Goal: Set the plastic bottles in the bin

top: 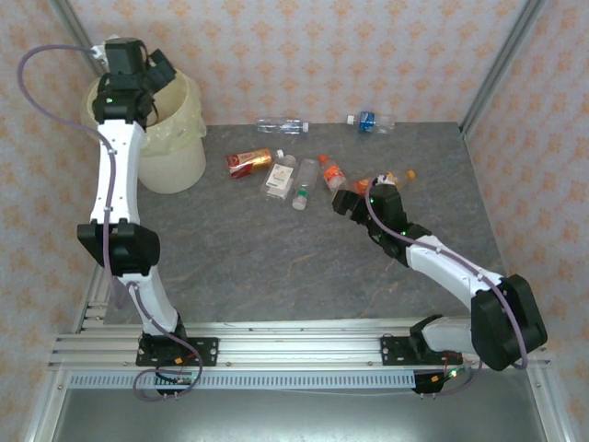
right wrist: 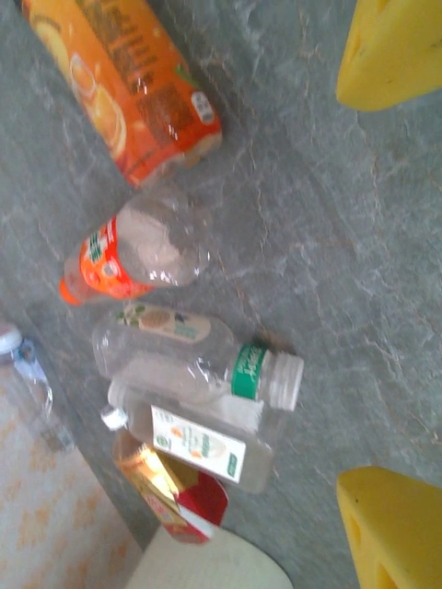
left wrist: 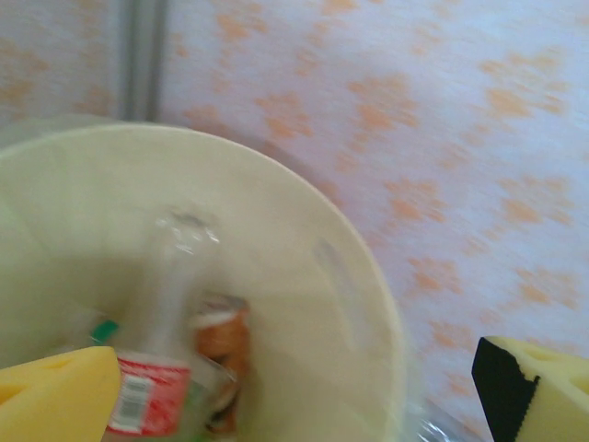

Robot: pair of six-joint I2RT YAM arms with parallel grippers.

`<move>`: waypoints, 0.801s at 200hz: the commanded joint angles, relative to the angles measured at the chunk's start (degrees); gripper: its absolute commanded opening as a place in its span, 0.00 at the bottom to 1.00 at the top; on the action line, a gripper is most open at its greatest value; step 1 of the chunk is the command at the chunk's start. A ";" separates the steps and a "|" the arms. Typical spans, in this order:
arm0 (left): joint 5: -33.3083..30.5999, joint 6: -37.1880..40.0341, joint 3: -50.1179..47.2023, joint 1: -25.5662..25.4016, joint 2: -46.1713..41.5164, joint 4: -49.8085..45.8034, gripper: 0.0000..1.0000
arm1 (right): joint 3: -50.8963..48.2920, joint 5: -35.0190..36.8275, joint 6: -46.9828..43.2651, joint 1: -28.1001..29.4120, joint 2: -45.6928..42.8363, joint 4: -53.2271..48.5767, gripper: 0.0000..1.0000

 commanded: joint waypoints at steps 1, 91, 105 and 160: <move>-3.05 -0.64 -5.32 -4.25 -6.17 2.54 1.00 | 4.13 1.48 1.40 -3.24 1.60 -7.51 0.99; 8.81 -10.81 -42.15 -12.22 -27.07 15.42 1.00 | 21.96 -1.43 16.53 -11.81 18.89 -24.10 0.99; 11.30 -11.45 -45.79 -12.20 -29.53 14.63 1.00 | 25.15 0.10 20.30 -11.83 22.01 -25.19 0.99; 13.86 -11.55 -56.40 -12.22 -37.53 12.04 1.00 | 35.87 3.69 30.67 -11.51 33.55 -30.59 0.99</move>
